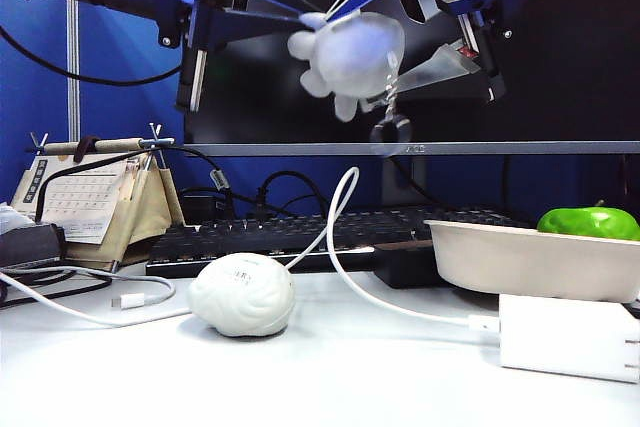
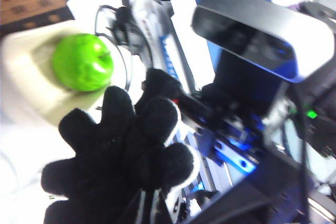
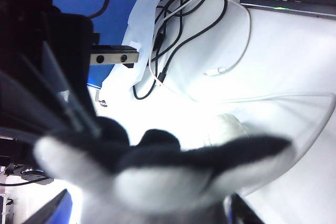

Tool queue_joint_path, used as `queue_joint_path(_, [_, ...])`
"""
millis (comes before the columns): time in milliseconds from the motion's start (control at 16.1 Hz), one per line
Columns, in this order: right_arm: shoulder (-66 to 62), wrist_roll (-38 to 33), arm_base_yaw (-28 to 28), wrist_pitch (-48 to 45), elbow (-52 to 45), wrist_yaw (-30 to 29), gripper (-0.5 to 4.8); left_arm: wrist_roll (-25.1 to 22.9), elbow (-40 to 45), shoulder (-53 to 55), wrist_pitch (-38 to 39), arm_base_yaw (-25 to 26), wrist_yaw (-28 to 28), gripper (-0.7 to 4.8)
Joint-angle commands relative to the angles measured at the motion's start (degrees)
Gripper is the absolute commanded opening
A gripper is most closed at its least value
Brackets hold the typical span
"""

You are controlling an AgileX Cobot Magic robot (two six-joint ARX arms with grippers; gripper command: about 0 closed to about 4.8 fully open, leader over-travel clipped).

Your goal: Place the tilting octopus upright.

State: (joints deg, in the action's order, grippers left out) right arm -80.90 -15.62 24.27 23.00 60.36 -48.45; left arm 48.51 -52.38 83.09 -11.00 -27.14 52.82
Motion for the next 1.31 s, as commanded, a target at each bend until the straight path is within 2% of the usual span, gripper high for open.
queue_joint_path(62, [0.15, -0.04, 0.09, -0.94, 0.26, -0.15, 3.77, -0.04, -0.15, -0.07, 0.55, -0.15, -2.67, -0.06])
queue_joint_path(373, [0.15, -0.52, 0.09, -0.96, 0.26, -2.29, 3.77, -0.09, -0.15, 0.17, 1.09, -0.17, -6.14, -0.06])
queue_joint_path(684, [0.15, -0.90, 0.09, -1.16, 0.26, -2.47, 3.75, -0.07, -0.15, 0.59, 2.36, -0.61, -5.01, -0.06])
queue_joint_path(746, [0.15, -0.90, 0.09, -1.31, 0.26, -2.16, 3.55, -0.04, -0.15, 0.59, 2.80, -0.63, -4.98, -0.06])
queue_joint_path(1181, [0.15, -2.21, 0.09, -4.28, 0.26, -0.96, 3.54, -0.07, -0.15, 0.90, 3.45, -0.63, -4.13, -0.06])
queue_joint_path(1243, [0.15, -2.21, 0.09, -4.31, 0.26, -0.85, 3.50, -0.07, -0.15, 0.92, 3.45, -0.63, -4.13, -0.06])
queue_joint_path(1305, [0.15, -2.19, 0.09, -4.31, 0.26, -0.48, 3.06, -0.07, -0.15, 0.90, 3.45, -0.63, -4.13, -0.06])
